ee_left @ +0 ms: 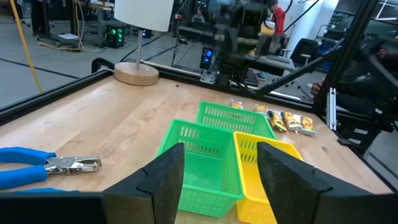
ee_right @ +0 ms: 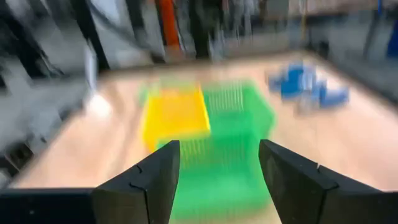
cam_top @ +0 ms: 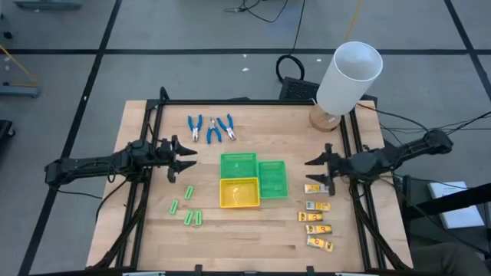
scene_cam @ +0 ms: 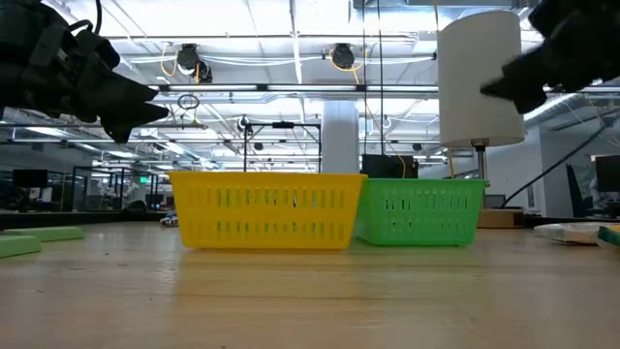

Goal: Pick & Place School Supplies
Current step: Put the yellow crayon box into the right green bin

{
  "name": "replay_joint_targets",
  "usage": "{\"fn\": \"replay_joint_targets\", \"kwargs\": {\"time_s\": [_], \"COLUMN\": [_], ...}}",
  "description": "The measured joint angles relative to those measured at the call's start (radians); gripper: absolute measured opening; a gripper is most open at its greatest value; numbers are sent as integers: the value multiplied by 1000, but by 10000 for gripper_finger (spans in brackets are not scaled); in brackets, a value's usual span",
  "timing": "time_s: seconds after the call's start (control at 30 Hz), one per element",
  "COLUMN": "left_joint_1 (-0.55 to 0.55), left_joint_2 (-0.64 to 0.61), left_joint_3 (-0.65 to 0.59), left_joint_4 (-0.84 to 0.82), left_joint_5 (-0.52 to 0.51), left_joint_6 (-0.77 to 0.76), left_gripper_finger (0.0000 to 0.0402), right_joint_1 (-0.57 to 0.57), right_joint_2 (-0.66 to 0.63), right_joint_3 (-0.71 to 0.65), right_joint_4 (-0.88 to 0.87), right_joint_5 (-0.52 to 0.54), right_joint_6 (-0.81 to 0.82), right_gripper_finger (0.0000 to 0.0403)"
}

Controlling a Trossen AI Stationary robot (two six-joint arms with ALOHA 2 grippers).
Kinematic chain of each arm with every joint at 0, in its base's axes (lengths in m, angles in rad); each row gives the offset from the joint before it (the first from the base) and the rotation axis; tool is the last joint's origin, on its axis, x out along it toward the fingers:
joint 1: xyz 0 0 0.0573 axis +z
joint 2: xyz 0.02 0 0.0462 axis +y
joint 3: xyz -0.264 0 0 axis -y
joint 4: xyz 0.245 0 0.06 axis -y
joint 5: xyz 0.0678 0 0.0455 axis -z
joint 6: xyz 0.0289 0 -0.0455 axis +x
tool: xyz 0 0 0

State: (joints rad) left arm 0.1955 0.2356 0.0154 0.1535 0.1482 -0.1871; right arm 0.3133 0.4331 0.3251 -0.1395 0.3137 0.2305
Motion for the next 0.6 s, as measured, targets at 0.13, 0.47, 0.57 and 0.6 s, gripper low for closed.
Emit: {"fn": "replay_joint_targets", "kwargs": {"time_s": [0.13,0.47,0.57,0.6], "left_joint_1": [0,0,0,0], "left_joint_2": [0,0,0,0], "left_joint_3": [0,0,0,0], "left_joint_4": [5,7,7,8], "left_joint_5": [0,0,0,0], "left_joint_6": [0,0,0,0], "left_gripper_finger": [213,214,214,214], "right_joint_1": [18,23,22,22], "right_joint_2": [222,615,662,676], "right_joint_3": [111,323,324,325], "right_joint_4": [-86,-635,-679,-687], "right_joint_5": [-1,-68,-184,-219], "right_joint_6": [19,261,287,289], "right_gripper_finger": [212,262,285,291]}}
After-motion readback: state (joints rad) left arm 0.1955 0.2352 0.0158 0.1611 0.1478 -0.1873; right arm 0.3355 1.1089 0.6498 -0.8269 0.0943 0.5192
